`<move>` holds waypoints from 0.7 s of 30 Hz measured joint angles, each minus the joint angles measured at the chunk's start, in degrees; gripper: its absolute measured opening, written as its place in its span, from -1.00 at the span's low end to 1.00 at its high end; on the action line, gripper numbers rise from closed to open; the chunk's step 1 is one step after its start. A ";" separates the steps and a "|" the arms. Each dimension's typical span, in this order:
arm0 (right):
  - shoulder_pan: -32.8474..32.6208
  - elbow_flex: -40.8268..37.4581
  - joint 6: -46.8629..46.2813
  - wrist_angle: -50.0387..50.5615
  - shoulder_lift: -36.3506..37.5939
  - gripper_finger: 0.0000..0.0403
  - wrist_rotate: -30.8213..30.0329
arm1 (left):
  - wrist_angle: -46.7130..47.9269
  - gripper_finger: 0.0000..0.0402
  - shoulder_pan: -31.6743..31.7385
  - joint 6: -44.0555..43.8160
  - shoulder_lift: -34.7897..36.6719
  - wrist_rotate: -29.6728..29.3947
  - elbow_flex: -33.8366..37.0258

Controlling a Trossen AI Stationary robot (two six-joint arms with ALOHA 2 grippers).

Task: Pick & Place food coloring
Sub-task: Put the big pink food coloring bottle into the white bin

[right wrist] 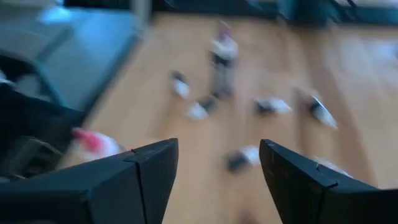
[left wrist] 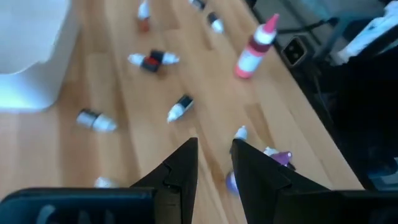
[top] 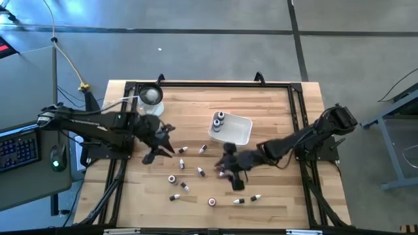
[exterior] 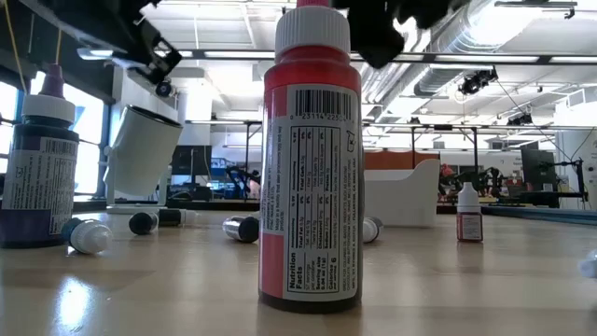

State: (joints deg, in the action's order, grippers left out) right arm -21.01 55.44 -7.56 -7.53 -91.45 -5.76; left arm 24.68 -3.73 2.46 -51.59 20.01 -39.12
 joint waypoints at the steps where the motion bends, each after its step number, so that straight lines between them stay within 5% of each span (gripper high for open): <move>1: -1.29 0.03 0.84 -1.99 -0.76 0.09 -0.09 | -4.60 -0.51 -1.06 -0.40 0.32 -0.02 2.48; 6: -5.21 -0.02 4.07 -13.68 -7.04 0.09 0.31 | -19.07 -0.51 -4.65 -2.92 0.76 -0.99 9.07; 14: -5.23 -0.02 -1.41 -27.65 -16.04 0.09 8.11 | -22.21 -0.51 -7.25 -3.20 0.74 -5.18 9.73; 21: -5.40 -0.02 -2.76 -27.85 -17.10 0.09 9.33 | -22.09 -0.51 -7.21 -5.75 0.74 -5.27 9.73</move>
State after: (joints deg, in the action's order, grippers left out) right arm -26.41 55.42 -10.32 -35.38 -108.55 3.57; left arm 2.59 -10.94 -3.29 -50.85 14.74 -29.39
